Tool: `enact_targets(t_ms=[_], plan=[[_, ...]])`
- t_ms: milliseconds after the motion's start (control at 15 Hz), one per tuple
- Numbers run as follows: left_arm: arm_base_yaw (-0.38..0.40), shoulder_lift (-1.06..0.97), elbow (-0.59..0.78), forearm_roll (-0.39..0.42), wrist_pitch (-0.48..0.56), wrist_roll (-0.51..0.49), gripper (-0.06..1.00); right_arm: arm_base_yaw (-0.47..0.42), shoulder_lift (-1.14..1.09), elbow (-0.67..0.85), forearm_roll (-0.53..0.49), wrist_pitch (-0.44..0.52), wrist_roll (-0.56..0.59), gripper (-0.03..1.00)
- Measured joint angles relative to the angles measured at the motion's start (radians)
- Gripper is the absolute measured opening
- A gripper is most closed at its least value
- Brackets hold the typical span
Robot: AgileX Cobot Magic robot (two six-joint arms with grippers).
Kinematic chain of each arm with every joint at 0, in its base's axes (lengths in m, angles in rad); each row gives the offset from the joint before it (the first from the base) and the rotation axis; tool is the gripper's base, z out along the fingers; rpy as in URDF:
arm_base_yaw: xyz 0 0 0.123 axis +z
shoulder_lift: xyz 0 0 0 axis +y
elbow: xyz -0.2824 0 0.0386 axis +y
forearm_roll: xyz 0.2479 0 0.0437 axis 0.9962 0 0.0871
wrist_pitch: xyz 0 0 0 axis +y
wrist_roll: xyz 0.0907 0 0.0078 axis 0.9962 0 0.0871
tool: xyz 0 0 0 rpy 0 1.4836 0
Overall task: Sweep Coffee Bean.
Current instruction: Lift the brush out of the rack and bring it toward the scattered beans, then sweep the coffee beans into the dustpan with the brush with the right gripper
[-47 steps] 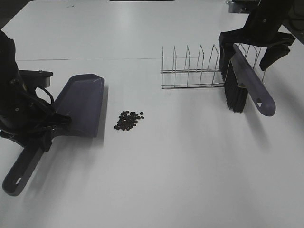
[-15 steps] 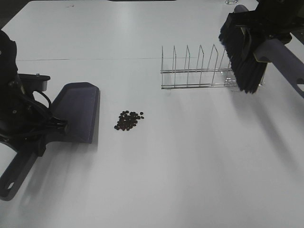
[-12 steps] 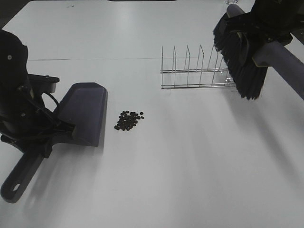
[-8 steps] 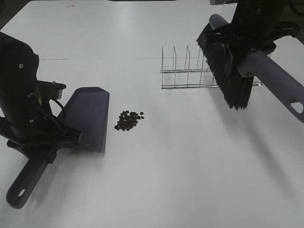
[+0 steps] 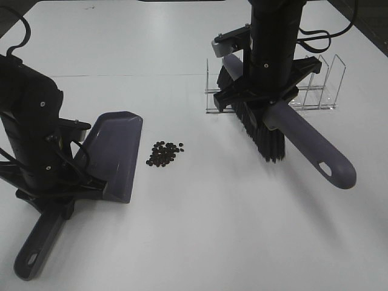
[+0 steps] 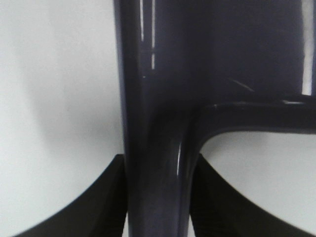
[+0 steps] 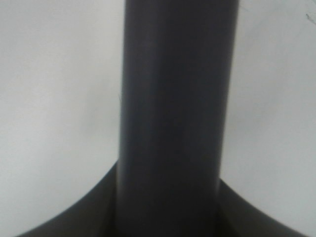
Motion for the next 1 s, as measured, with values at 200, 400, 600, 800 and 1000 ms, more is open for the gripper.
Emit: enact_targets(t_ms=[200, 400, 600, 800, 1000], plan=[[0.0, 0.0, 0.0, 0.005, -0.005, 0.0, 0.33, -0.001, 0.072, -0.033, -0.051, 0.012, 0.006, 0.29], [0.0, 0.0, 0.0, 0.008, -0.013, 0.0, 0.33, -0.001, 0.129, -0.099, -0.048, 0.048, 0.013, 0.29], [0.0, 0.0, 0.0, 0.008, -0.017, 0.003, 0.33, 0.017, 0.177, -0.132, -0.021, 0.067, 0.016, 0.29], [0.0, 0.0, 0.0, 0.009, -0.025, 0.012, 0.33, 0.081, 0.254, -0.192, 0.057, 0.069, 0.016, 0.29], [0.0, 0.0, 0.0, 0.009, -0.029, 0.016, 0.33, 0.1, 0.332, -0.276, 0.177, 0.082, 0.017, 0.29]])
